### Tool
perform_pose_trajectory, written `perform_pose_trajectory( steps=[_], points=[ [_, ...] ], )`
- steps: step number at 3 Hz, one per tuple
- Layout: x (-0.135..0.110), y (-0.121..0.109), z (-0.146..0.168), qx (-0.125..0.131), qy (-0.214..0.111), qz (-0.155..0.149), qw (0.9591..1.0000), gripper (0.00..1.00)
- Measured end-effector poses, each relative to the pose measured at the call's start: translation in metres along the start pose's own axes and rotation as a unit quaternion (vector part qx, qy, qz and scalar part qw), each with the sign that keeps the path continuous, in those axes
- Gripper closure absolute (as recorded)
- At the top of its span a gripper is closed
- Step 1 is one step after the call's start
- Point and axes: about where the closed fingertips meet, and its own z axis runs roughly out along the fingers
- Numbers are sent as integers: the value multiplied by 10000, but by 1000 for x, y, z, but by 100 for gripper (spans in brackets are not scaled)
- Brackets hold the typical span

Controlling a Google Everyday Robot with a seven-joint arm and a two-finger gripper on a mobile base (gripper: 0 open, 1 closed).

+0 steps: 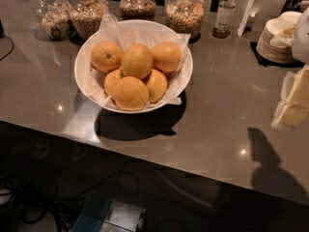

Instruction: Pick orange from white bowl

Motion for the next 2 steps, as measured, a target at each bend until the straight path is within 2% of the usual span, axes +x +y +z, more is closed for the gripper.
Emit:
perform_pose_trajectory(
  steps=[1,2],
  points=[
    [0,0,0,0,-2,-2,10000,0],
    [-15,-15,2,-13,-239,-232,9994,0]
  ],
)
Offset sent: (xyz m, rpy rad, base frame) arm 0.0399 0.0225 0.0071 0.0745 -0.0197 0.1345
